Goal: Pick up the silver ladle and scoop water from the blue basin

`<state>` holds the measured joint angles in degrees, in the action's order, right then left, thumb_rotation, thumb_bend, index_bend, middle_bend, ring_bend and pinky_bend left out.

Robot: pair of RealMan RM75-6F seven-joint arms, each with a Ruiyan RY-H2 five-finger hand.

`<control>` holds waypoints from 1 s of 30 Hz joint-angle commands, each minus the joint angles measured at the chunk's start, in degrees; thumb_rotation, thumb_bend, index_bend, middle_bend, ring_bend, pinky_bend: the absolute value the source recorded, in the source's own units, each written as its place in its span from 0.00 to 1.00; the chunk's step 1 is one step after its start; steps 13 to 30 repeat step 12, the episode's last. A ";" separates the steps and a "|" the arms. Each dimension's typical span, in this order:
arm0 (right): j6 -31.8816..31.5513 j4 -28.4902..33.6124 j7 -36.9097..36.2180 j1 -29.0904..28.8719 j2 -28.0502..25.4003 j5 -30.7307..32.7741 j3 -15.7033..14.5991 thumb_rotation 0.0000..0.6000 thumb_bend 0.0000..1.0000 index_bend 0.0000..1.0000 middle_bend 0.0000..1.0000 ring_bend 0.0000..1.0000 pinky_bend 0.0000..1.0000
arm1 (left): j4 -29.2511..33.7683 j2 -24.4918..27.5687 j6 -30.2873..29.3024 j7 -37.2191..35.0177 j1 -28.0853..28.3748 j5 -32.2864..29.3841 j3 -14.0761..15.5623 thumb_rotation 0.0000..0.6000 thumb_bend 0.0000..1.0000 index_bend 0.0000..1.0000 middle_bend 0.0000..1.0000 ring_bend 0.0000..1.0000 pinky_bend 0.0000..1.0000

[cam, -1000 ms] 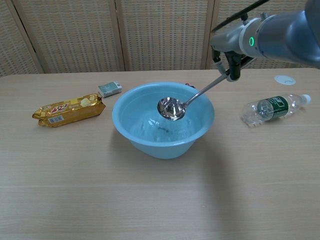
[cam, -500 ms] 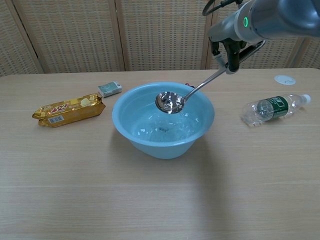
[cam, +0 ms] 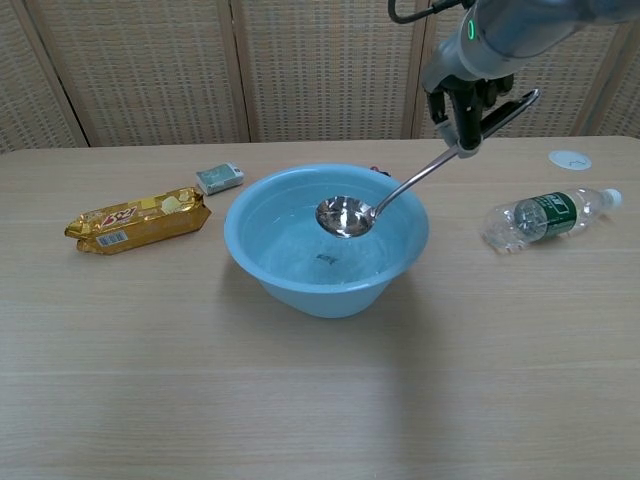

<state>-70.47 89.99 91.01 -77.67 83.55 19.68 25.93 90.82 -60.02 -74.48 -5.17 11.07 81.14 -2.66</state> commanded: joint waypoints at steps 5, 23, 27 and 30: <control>-0.03 -1.54 1.33 -1.70 -0.52 4.29 2.72 1.00 0.73 0.76 0.95 0.98 1.00 | -0.16 0.11 0.30 -0.39 0.14 -0.29 -0.13 1.00 0.00 0.00 0.00 0.00 0.00; -0.76 -2.42 2.33 -2.81 -0.54 6.31 4.03 1.00 0.73 0.76 0.95 0.98 1.00 | -0.25 0.17 0.53 -0.63 0.21 -0.44 -0.15 1.00 0.00 0.00 0.00 0.00 0.00; -0.76 -2.42 2.33 -2.81 -0.54 6.31 4.03 1.00 0.73 0.76 0.95 0.98 1.00 | -0.25 0.17 0.53 -0.63 0.21 -0.44 -0.15 1.00 0.00 0.00 0.00 0.00 0.00; -0.76 -2.42 2.33 -2.81 -0.54 6.31 4.03 1.00 0.73 0.76 0.95 0.98 1.00 | -0.25 0.17 0.53 -0.63 0.21 -0.44 -0.15 1.00 0.00 0.00 0.00 0.00 0.00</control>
